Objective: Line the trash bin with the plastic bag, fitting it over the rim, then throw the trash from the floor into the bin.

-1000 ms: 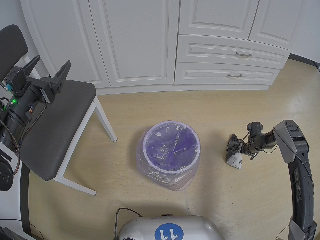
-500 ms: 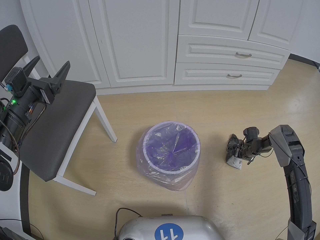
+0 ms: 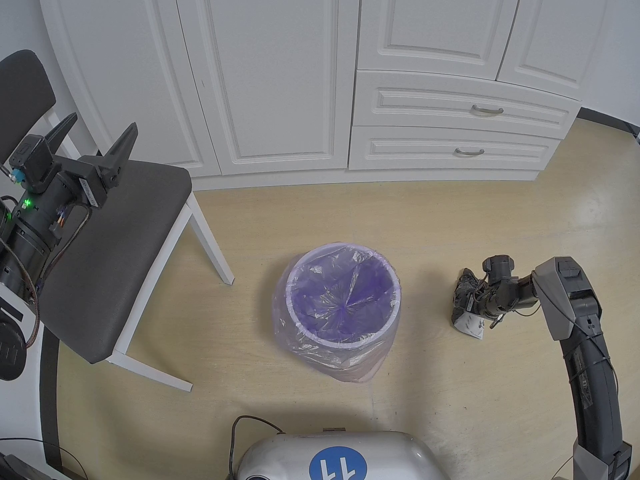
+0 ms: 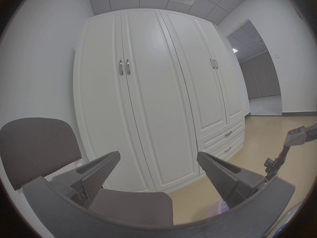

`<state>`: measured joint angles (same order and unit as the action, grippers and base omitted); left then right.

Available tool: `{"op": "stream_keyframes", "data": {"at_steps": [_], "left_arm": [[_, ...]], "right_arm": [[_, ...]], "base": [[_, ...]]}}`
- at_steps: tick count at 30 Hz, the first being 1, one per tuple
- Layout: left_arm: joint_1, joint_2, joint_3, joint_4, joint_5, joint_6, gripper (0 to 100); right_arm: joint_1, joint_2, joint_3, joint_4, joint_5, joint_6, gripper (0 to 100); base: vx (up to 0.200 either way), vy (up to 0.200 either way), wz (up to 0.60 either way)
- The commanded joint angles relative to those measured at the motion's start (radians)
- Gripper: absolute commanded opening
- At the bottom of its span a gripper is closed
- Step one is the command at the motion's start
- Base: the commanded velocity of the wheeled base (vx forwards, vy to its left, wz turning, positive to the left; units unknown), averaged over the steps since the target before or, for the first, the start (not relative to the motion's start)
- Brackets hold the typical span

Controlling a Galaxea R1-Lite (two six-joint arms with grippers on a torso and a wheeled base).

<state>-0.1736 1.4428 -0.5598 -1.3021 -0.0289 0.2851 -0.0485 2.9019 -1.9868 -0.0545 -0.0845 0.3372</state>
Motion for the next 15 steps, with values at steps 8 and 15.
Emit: {"op": "stream_keyframes", "data": {"at_steps": [8,15], "left_arm": [[0.002,0.011,0.0,0.0,-0.002,0.011,100],[0.0,0.013,0.0,0.0,-0.002,0.011,100]], "right_arm": [[-0.01,0.074,-0.013,-0.081,-0.032,-0.012,100],[-0.002,0.102,-0.013,-0.133,-0.035,-0.032,100]], "base": [[0.0,0.0,0.0],[0.0,0.0,0.0]]}}
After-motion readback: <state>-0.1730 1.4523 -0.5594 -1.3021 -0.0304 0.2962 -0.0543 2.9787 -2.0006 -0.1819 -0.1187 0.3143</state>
